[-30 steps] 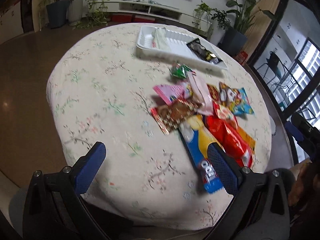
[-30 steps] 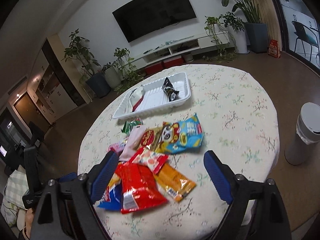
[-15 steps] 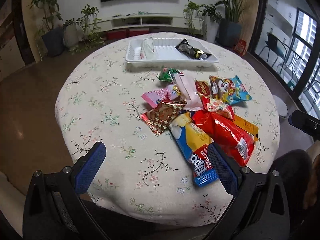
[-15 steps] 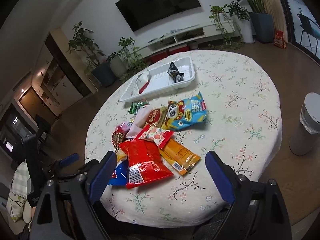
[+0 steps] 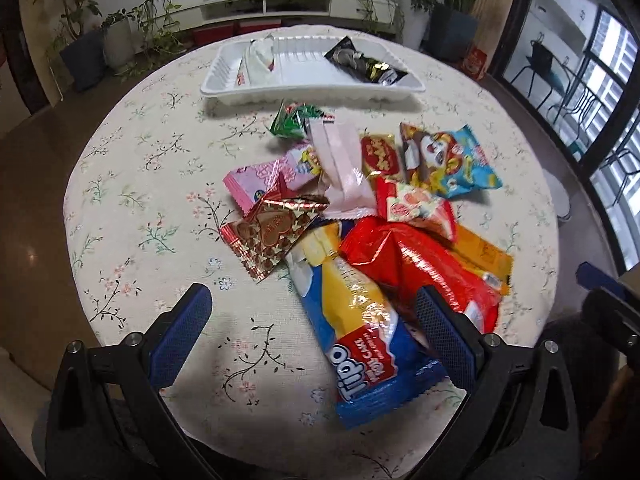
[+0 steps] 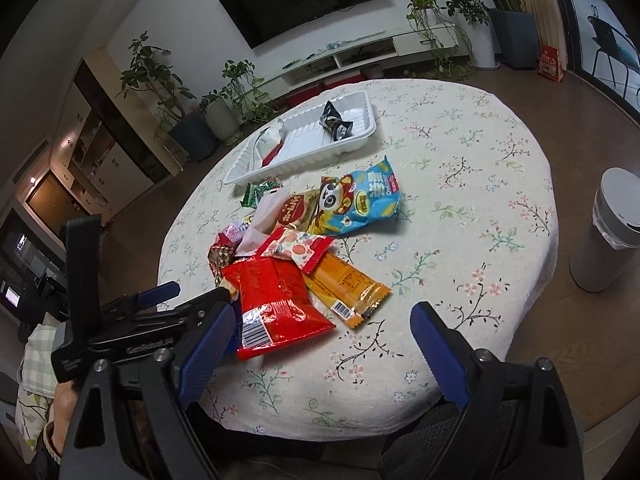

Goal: Organize snacks
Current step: 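Grasp the blue Tipo cake packet with the left tool while the right tool grasps the red packet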

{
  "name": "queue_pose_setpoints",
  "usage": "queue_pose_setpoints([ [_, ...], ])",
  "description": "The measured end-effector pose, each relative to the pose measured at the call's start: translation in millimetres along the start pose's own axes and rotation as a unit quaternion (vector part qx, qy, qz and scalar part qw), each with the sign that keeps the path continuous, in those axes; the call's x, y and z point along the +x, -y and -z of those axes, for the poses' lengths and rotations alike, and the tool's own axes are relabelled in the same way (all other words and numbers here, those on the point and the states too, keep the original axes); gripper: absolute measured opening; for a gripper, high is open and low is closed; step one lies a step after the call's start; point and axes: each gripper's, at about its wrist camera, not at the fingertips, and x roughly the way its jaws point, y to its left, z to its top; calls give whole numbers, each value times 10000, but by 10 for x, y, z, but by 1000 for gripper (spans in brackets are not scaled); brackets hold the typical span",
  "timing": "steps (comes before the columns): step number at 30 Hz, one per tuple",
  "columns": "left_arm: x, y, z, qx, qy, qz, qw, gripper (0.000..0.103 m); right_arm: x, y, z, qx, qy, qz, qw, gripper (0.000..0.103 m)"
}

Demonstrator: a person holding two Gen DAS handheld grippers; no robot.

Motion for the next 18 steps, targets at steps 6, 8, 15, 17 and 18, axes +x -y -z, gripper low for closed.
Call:
queue_pose_setpoints([
  [6, 167, -203, 86, -172, -177, -185, 9995, 102, 14, -61, -10, -199, 0, 52, 9998, 92],
  [8, 191, -262, 83, -177, -204, -208, 9994, 102, 50, -111, -26, -308, -29, 66, 9995, 92],
  [15, 245, -256, -70, 168, -275, -100, 9994, 100, 340, -348, -129, -1108, -450, 267, 9925, 85],
  [17, 278, -245, -111, 305, -339, 13, 9990, 85, 407, -356, -166, -1126, -595, 201, 9917, 83],
  [18, 304, -241, -121, 360, -412, 93, 9985, 73, 429, -359, -181, -1133, -648, 174, 9913, 83],
])
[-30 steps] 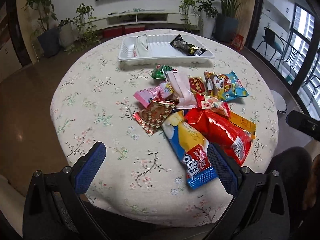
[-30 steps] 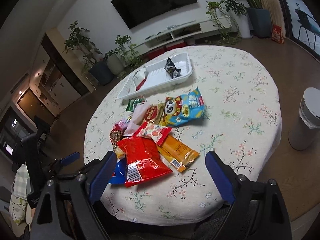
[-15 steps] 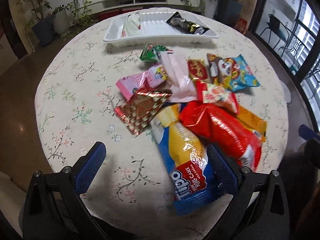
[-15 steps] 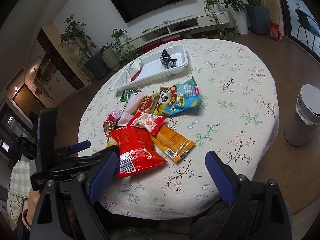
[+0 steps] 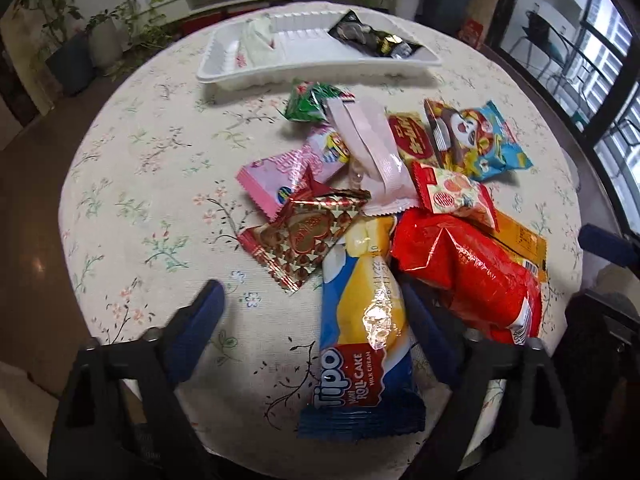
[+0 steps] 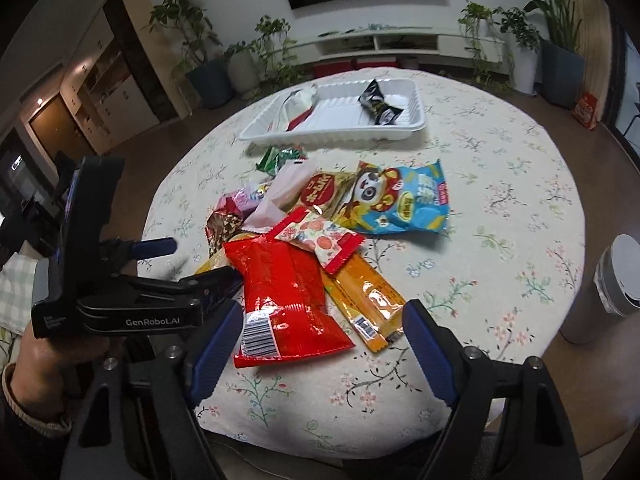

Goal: Organize snacks
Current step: 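Grasp the blue Tipo cake packet with the left tool while the right tool grasps the red packet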

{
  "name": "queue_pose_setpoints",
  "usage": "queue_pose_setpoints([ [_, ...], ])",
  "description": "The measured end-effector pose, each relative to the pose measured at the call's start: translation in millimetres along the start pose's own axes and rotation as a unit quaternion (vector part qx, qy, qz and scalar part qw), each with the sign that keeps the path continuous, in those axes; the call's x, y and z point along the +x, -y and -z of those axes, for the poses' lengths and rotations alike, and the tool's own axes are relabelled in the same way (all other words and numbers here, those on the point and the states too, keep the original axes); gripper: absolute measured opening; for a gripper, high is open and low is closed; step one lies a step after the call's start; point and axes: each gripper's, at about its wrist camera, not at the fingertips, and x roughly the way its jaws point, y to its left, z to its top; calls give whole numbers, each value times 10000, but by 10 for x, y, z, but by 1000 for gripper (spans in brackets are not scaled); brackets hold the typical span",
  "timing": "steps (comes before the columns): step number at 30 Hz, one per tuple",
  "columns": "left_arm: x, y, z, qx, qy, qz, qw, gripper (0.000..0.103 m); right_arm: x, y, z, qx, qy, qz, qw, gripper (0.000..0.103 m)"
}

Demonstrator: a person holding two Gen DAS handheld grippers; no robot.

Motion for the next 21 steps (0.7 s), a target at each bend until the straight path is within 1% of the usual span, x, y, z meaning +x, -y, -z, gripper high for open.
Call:
queue_pose_setpoints([
  [1, 23, -5, -8, 51, -70, 111, 9999, 60, 12, -9, -14, -39, -33, -11, 10000, 83],
  [3, 44, 8, -4, 157, -143, 184, 9996, 52, 25, -43, -30, -178, -75, 27, 9998, 83],
  [7, 99, 12, 36, 262, -286, 258, 9989, 51, 95, -110, -26, -359, -236, -20, 9991, 82],
  [12, 135, 55, -33, 595, -441, 223, 9970, 51, 227, -246, -14, -607, -443, -145, 9971, 75],
  [15, 156, 60, -72, 749, -458, 269, 9958, 51, 271, -294, -32, -680, -472, -232, 9963, 74],
  [17, 153, 62, -74, 875, -467, 305, 9946, 49, 298, -295, -55, -683, -506, -232, 9961, 73],
  [21, 134, 52, -68, 954, -441, 349, 9939, 38, 408, -297, -104, -697, -696, -270, 9948, 73],
])
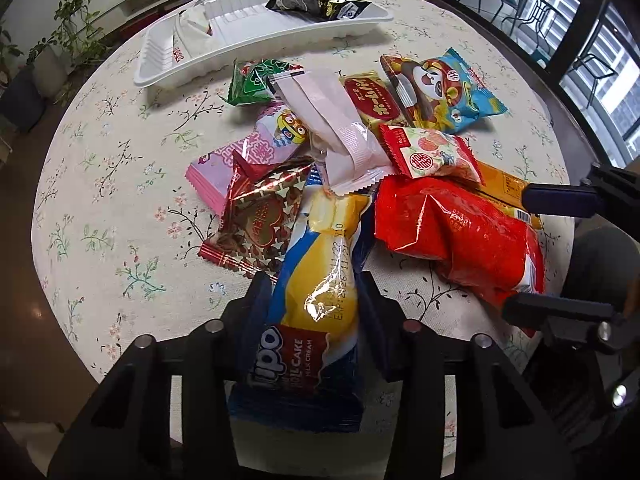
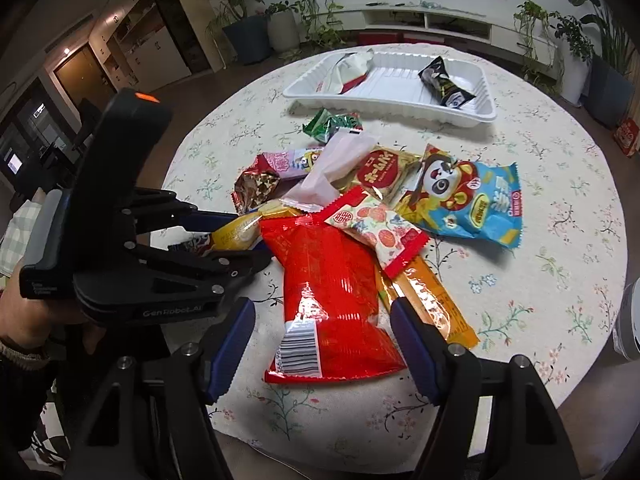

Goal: Organize snacks
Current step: 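Grasp the blue Tipo cake packet with the left tool while the right tool grasps the red packet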

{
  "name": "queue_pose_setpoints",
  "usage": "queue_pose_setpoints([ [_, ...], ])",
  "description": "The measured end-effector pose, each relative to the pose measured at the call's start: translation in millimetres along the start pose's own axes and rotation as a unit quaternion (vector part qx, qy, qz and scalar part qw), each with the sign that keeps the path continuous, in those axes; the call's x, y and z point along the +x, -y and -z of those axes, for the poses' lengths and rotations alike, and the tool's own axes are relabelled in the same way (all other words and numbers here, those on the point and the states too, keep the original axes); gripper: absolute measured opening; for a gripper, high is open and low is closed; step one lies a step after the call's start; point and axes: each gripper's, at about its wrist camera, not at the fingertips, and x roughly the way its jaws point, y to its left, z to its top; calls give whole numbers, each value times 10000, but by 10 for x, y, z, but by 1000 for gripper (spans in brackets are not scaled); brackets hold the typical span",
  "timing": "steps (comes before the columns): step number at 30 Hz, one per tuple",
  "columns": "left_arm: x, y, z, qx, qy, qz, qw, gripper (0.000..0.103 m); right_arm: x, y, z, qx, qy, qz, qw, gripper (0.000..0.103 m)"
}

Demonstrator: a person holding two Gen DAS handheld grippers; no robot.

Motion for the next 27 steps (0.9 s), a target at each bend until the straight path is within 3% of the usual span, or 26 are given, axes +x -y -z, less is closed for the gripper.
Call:
queue_pose_setpoints([
  [4, -24, -64, 21, -95, 66, 111, 9999, 30, 125, -44, -56, -165, -201, 8, 9997, 70],
  [14, -78, -97, 149, 39, 29, 241, 9997, 29, 485, -94, -166, -518, -793, 237, 9952, 62],
  [17, -93, -110, 193, 45, 26, 273, 9996, 29, 512, -96, -200, -575, -779, 257, 9950, 61],
  [21, -124, -124, 256, 53, 31, 286, 9996, 28, 525, -130, -204, -698, -785, 372, 9938, 45],
  [27, -165, -129, 354, 83, 47, 205, 9997, 28, 446, -139, -144, -686, -733, 329, 9944, 38],
])
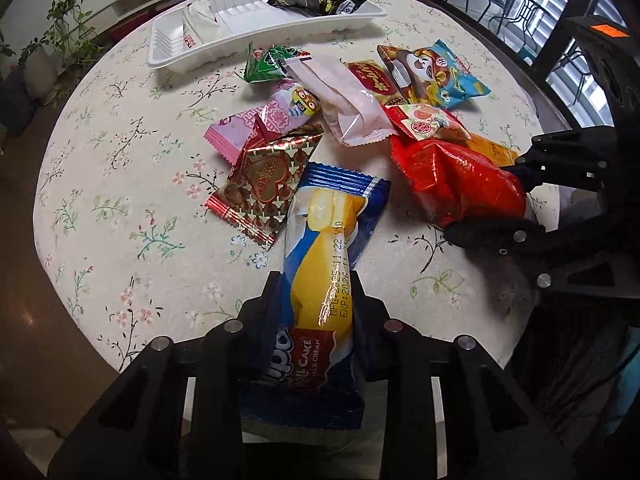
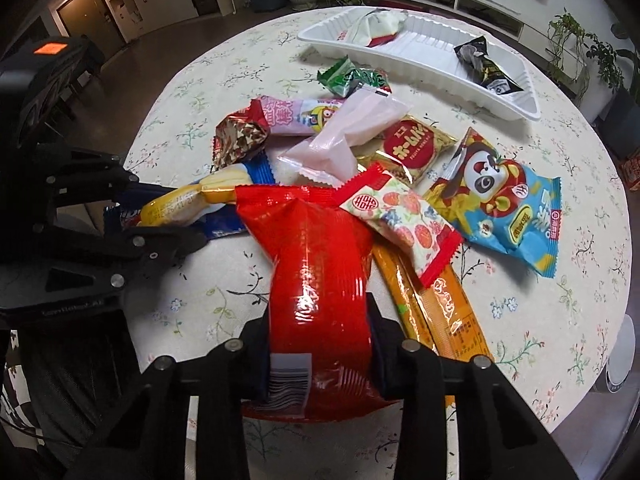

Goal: Organize snacks
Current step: 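Grasp the blue Tipo cake packet with the left tool while the right tool grasps the red packet, then carry both packets into the white tray and open both tools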

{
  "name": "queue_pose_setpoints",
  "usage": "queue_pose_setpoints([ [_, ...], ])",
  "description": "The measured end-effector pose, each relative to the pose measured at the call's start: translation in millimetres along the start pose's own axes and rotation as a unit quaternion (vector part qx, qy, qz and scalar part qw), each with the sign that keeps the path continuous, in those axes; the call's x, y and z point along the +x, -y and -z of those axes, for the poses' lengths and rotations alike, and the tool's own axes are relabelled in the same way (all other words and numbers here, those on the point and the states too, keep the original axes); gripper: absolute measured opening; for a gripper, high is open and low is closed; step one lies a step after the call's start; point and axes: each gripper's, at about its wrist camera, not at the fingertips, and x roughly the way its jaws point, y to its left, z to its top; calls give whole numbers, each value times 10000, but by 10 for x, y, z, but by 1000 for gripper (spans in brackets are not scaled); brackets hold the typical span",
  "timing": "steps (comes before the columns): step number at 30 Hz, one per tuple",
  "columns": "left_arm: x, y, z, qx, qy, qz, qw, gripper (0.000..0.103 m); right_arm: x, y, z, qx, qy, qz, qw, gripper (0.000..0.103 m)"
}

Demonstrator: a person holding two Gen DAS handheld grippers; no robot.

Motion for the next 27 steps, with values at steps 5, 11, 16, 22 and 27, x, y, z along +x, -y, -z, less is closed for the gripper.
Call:
queue_pose_setpoints([
  [5, -42, -57, 65, -137, 63, 81, 9999, 27, -133, -9, 106, 79, 138, -176, 9997, 37],
  [11, -93, -175, 162, -457, 169, 294, 9984, 26, -320, 40, 181, 328, 432, -447, 9975, 37],
  [16, -146, -236, 249, -653, 314, 465, 9963, 26, -349, 86, 212, 474, 527, -551, 9960, 37],
  [22, -260, -295, 326, -940, 554, 794, 9908, 26, -445, 152, 269, 711, 761, -756, 9917, 37],
  [27, -367, -357, 362, -1251, 737, 1168, 9825, 26, -554, 256, 310, 982, 981, -1040, 9848, 37],
])
